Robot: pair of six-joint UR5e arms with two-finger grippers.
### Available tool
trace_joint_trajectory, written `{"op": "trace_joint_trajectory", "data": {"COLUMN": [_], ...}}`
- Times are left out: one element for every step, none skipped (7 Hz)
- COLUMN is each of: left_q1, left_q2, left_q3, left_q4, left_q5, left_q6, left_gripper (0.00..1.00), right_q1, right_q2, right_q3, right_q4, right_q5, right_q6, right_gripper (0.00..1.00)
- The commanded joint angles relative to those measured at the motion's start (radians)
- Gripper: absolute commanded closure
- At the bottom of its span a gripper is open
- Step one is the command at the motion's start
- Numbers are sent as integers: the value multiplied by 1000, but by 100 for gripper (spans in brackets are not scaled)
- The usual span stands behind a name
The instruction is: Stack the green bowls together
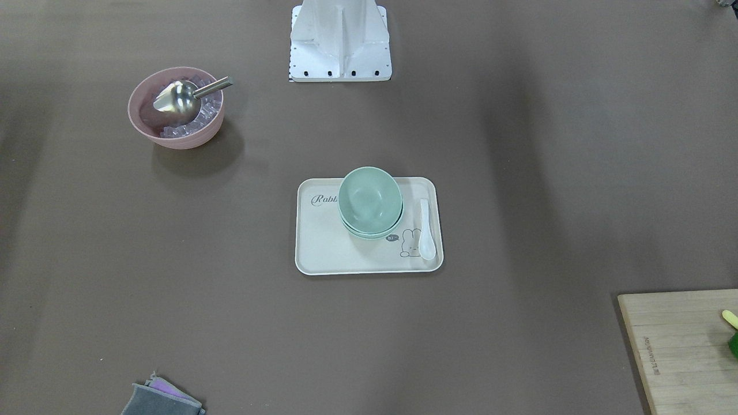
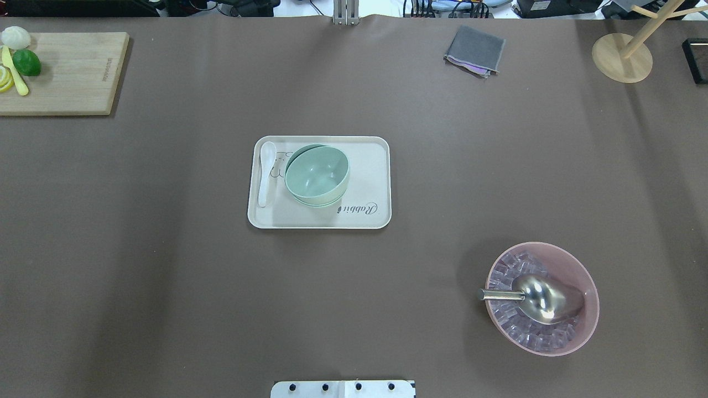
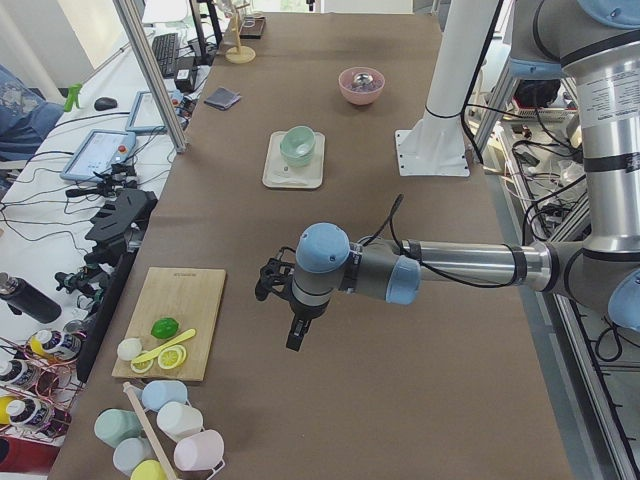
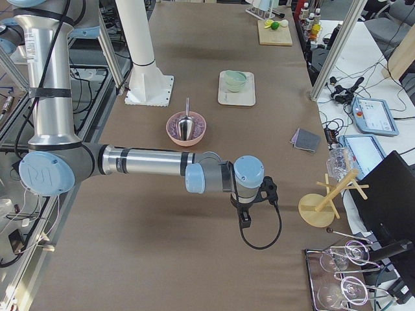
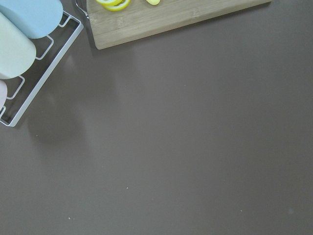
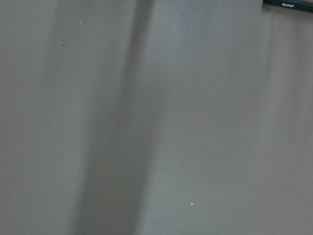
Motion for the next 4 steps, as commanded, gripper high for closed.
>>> {"op": "trace_joint_trajectory", "data": {"left_q1": [0, 0, 0, 1], "left_q2": [3, 3, 3, 3], "left_q3": [-7, -3, -3, 0], "left_q4": [0, 4, 6, 7], "left_q5": [0, 0, 0, 1], "left_q6": [2, 1, 1, -1], "left_gripper": [2, 2, 2, 2], "right_q1": [0, 0, 0, 0], "right_q2": [0, 1, 1, 3], "right_q3": [0, 0, 0, 0], "right_q4": [0, 0, 0, 0], "right_q5": [0, 0, 0, -1], "right_q6": [0, 0, 0, 0], "right_gripper": [0, 0, 0, 0]}}
